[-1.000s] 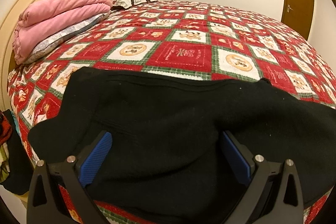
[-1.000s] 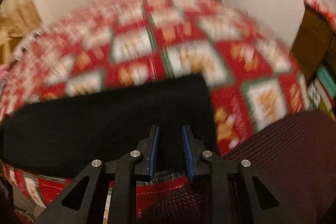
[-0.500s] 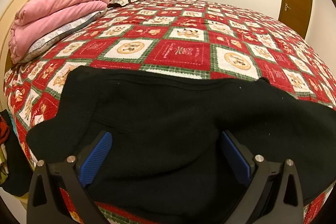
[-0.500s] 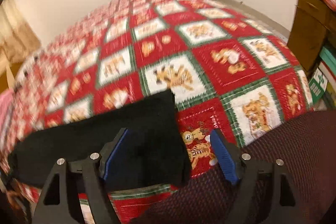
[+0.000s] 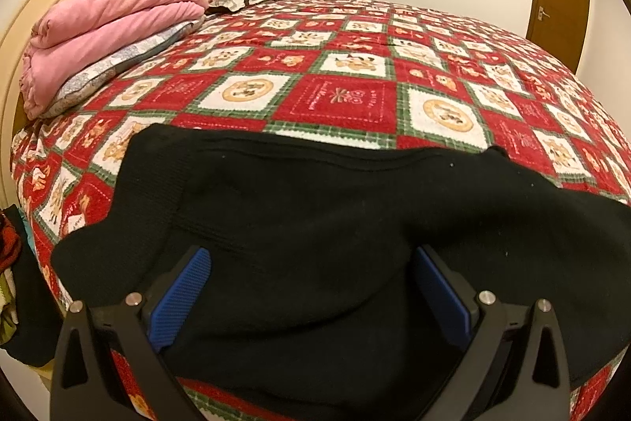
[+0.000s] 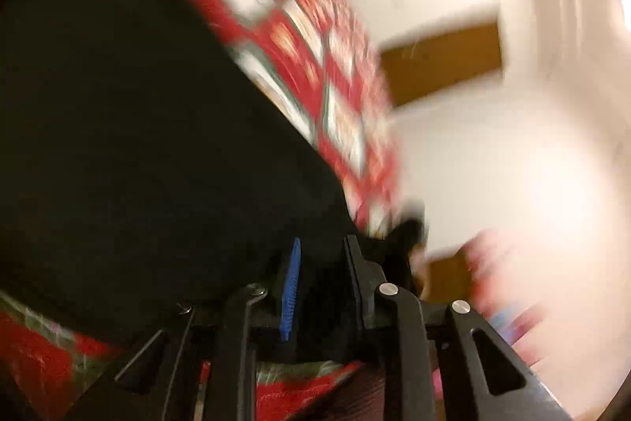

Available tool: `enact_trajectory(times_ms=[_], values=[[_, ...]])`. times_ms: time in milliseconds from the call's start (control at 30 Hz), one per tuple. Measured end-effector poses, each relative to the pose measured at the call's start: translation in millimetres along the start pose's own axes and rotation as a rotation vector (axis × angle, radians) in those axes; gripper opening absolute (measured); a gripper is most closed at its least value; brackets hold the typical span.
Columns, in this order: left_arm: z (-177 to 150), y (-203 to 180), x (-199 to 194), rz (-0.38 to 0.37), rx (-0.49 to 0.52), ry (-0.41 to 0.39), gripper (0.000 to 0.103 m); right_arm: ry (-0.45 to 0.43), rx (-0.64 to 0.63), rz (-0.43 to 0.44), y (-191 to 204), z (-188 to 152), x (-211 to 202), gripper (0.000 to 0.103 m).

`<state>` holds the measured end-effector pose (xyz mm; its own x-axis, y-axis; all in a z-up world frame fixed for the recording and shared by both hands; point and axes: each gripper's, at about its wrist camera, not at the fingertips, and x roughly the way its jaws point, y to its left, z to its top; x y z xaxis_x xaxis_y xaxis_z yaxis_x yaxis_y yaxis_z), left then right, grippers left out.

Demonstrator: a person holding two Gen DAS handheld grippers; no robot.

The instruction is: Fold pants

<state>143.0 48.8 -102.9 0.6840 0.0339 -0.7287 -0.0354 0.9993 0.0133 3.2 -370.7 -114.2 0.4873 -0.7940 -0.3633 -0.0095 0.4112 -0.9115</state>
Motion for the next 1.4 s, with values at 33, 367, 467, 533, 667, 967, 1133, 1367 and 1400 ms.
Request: enact_trajectory(times_ms=[33,367,467,533,667,967,1133,1367,1400], values=[[0,0,0,-0.001,0.001,0.001,0.103,-0.042,-0.072,-0.065,16,2,-9,0.023],[-2,2,0,-0.02,0.001,-0.009,0.103,0.05,0.491,0.275,-102,-41,21,0.074],[-1,2,0,-0.022,0.001,-0.006,0.103,0.153,0.506,0.316,-121,-61,60,0.074],[-1,3,0,-0.022,0.0,-0.005,0.103,0.266,0.502,0.376,-129,-77,94,0.074],[-1,2,1,-0.025,0.004,-0.001,0.103,0.357,0.777,0.518,-179,-129,141,0.074],[-1,2,1,-0.017,0.001,-0.004,0.103,0.28,1.102,0.745,-207,-167,146,0.074],[0,2,1,-0.011,0.006,0.003,0.103,0.345,1.003,0.799,-162,-132,155,0.074],[-2,3,0,-0.018,-0.002,-0.012,0.103,0.292,1.028,0.849,-156,-128,141,0.027],[-2,2,0,-0.019,-0.002,-0.015,0.103,0.284,1.043,0.855,-155,-129,138,0.023]])
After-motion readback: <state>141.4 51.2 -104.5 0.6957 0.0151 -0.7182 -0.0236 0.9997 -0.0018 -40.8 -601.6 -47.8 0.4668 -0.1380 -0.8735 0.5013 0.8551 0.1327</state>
